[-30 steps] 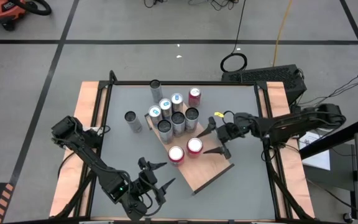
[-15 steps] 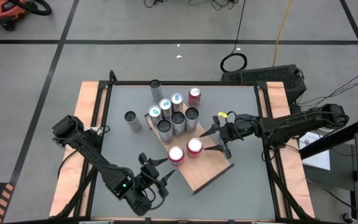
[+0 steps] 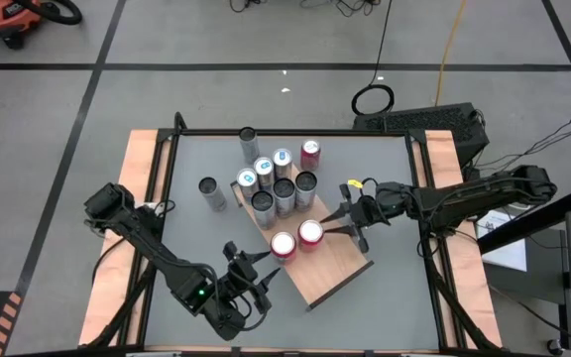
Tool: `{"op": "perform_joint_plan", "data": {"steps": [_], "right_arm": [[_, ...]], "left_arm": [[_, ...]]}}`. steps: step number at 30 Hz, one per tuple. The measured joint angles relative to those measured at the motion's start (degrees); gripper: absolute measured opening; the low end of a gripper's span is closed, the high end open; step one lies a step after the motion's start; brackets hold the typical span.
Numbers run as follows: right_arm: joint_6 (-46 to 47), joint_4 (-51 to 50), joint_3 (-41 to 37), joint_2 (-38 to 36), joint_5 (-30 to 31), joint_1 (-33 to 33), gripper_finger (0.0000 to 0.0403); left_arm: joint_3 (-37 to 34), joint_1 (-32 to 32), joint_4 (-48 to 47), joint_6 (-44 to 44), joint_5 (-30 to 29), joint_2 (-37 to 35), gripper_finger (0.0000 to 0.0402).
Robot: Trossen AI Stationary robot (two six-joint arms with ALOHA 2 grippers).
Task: Place canned beverage on shelf
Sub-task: Put the bottom orange soda can on the shelf aligned with the other orange soda can
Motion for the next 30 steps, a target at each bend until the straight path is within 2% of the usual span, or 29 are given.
{"op": "perform_joint_plan", "data": {"steps": [11, 18, 30], "right_arm": [[-1.62, -0.16, 0.00, -0.02, -0.02, 0.00, 0.0031], [1.42, -4.37, -0.02, -0.48, -4.83, 0.05, 0.0014], [1.68, 0.06, -0.02, 4.26, -4.50, 1.37, 0.0000]], "left_arm": [[0.00, 0.00, 0.00, -0.04, 0.00, 0.00, 0.0216], [0.00, -0.02, 0.00, -0.07, 0.00, 0.00, 0.0216], [-0.01, -0.02, 0.00, 0.22, 0.00, 0.00, 0.0216]]}}
